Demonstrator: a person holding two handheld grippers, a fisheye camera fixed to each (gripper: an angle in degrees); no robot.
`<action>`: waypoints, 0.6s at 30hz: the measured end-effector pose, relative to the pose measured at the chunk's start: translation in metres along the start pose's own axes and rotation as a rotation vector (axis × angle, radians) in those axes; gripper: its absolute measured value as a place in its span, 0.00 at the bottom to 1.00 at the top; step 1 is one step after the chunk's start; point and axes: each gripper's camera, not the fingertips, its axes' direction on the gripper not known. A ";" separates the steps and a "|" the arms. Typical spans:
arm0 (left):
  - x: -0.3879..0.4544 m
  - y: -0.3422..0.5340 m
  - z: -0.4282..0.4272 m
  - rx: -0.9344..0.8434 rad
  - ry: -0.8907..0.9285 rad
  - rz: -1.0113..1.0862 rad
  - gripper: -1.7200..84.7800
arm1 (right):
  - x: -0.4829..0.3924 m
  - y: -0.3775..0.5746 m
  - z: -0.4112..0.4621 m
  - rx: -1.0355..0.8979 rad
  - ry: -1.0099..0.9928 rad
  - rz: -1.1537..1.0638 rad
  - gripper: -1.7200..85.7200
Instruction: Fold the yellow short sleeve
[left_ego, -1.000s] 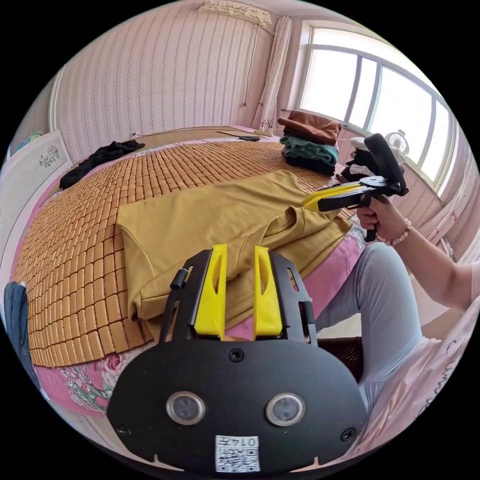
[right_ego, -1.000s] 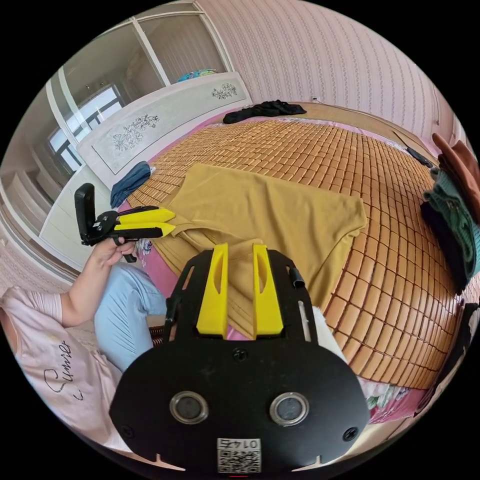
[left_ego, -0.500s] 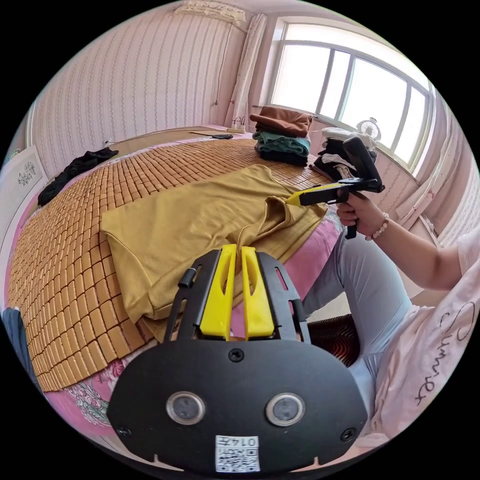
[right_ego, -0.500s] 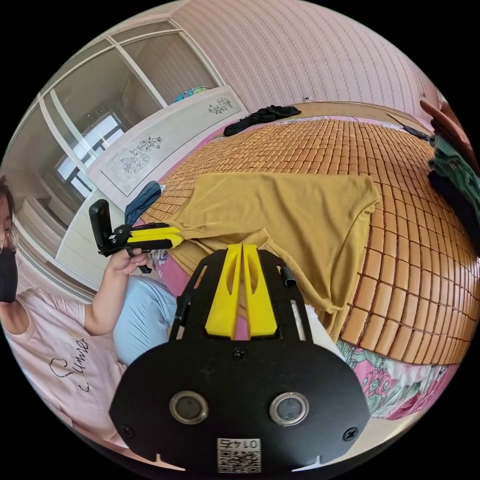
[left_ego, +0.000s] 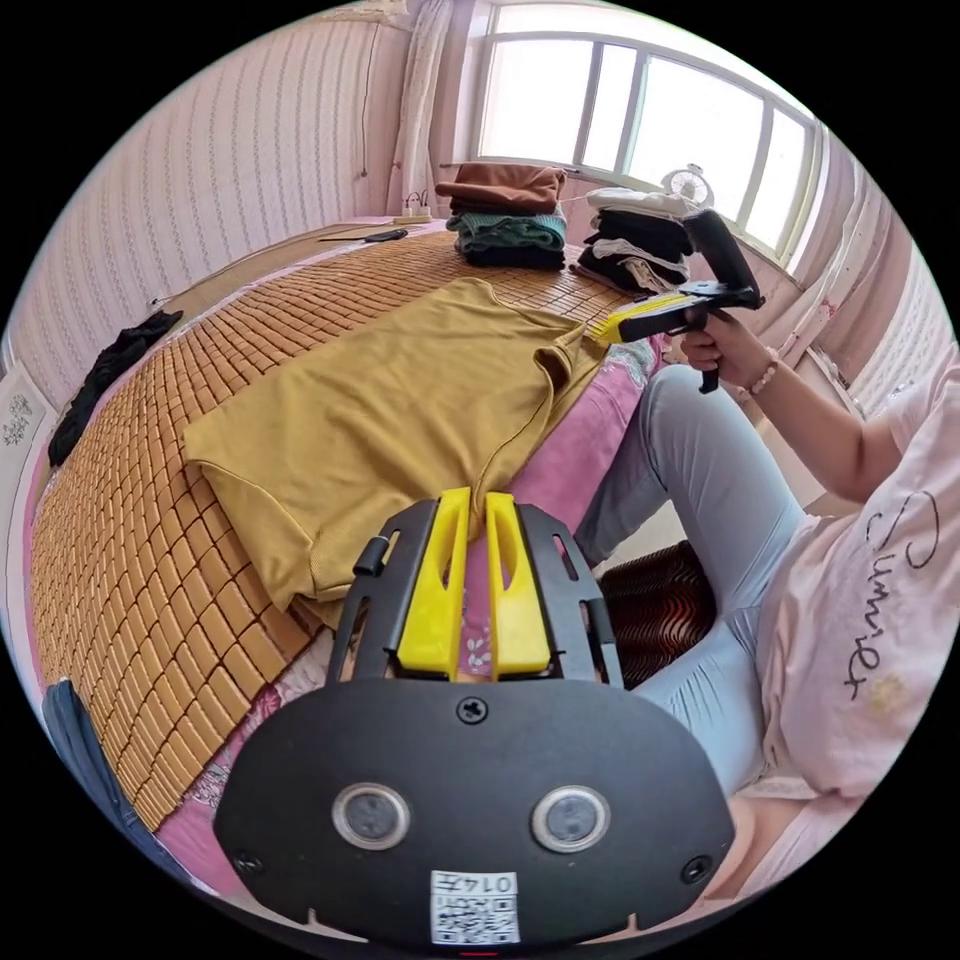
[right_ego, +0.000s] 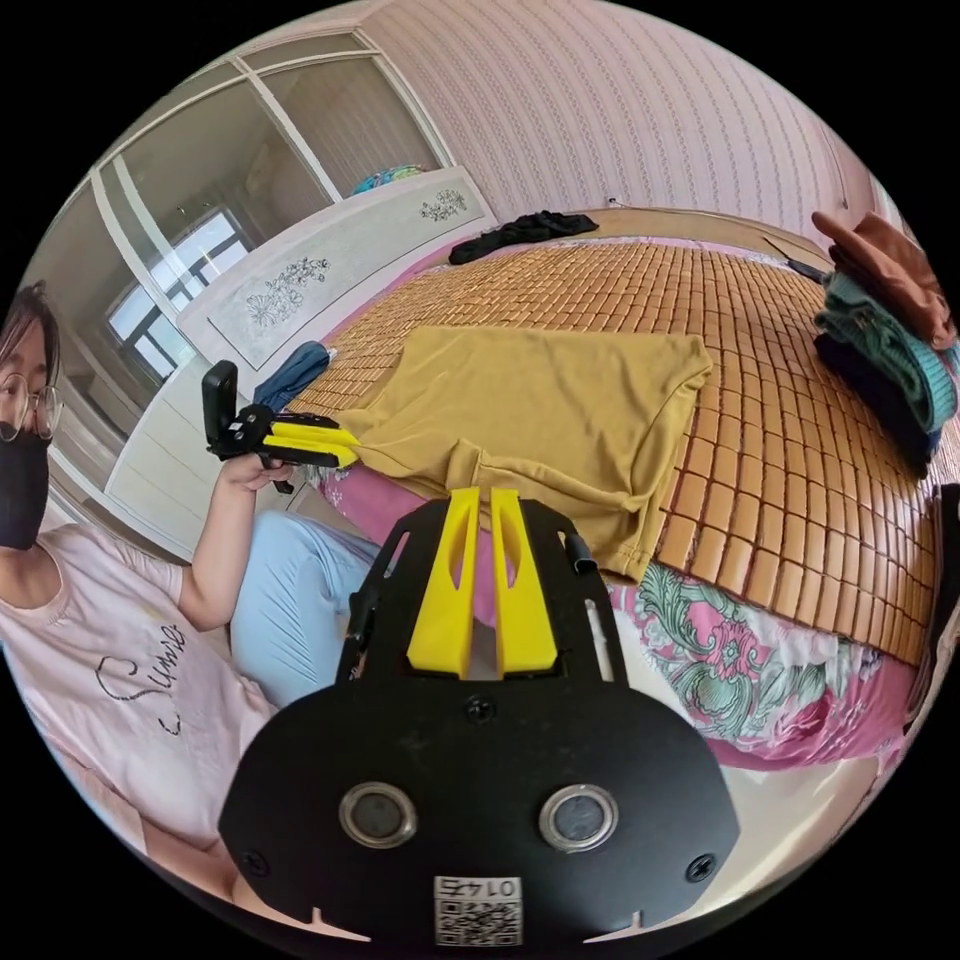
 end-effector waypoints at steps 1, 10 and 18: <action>0.002 0.001 0.001 -0.030 0.034 0.042 0.06 | -0.004 -0.007 0.004 -0.004 0.026 -0.008 0.03; -0.052 0.033 -0.037 0.197 -0.005 -0.246 0.04 | -0.026 -0.036 0.060 -0.160 0.090 -0.056 0.03; -0.067 0.039 -0.021 0.024 -0.126 -0.352 0.01 | -0.032 -0.017 0.048 -0.175 0.141 0.006 0.02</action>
